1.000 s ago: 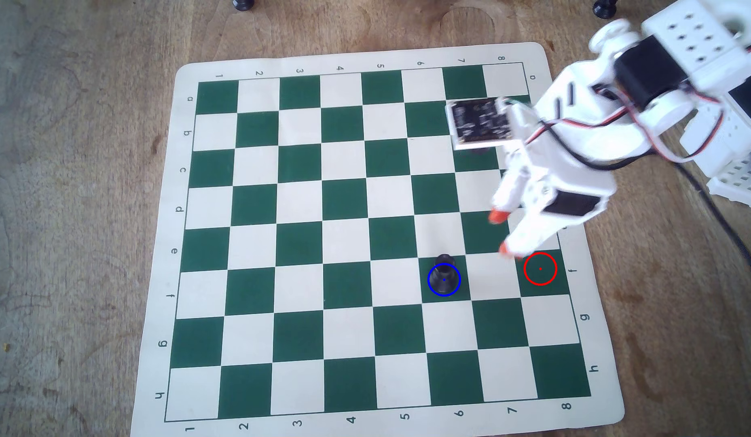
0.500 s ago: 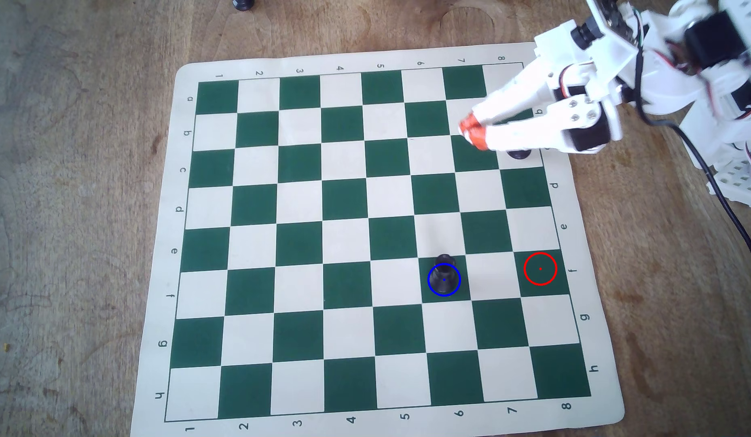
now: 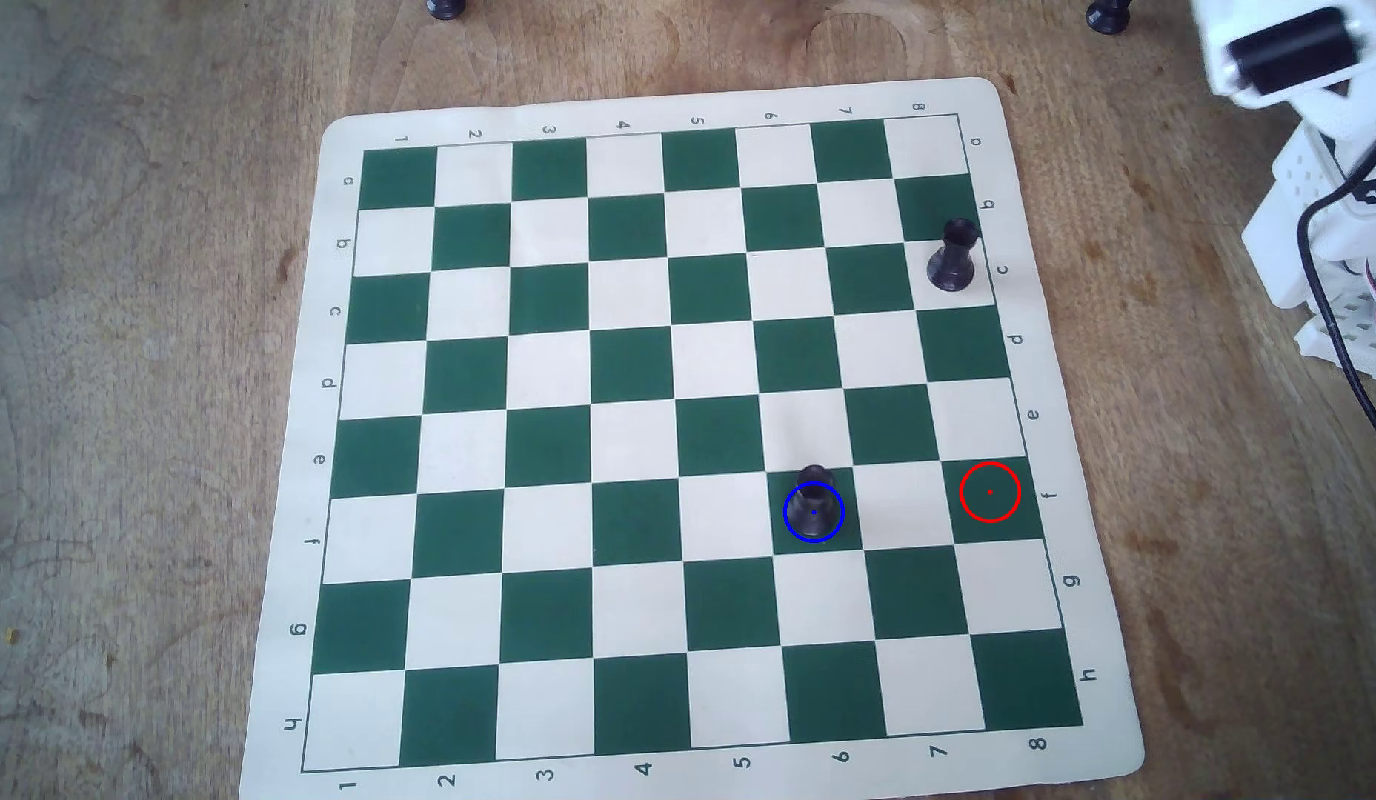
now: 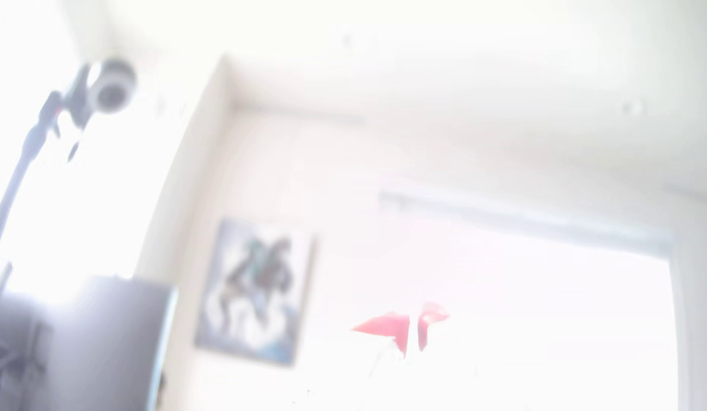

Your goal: Move the chess piece from red to blue

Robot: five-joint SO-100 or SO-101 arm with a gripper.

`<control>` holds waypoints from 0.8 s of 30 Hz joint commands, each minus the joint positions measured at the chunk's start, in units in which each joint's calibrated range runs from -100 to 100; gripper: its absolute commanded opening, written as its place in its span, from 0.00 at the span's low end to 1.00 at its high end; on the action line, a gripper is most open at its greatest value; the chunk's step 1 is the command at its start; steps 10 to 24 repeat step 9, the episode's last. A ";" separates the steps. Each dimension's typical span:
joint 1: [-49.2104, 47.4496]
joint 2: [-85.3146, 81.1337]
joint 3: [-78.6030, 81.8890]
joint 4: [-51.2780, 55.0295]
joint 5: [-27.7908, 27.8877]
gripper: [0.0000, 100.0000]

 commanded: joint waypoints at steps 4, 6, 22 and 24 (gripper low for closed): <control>-3.04 -6.82 0.99 -27.68 -0.24 0.00; -2.96 -12.34 0.99 -31.69 -1.66 0.00; -3.43 -17.69 0.99 -32.18 -2.93 0.00; -3.43 -17.69 0.99 -32.18 -2.93 0.00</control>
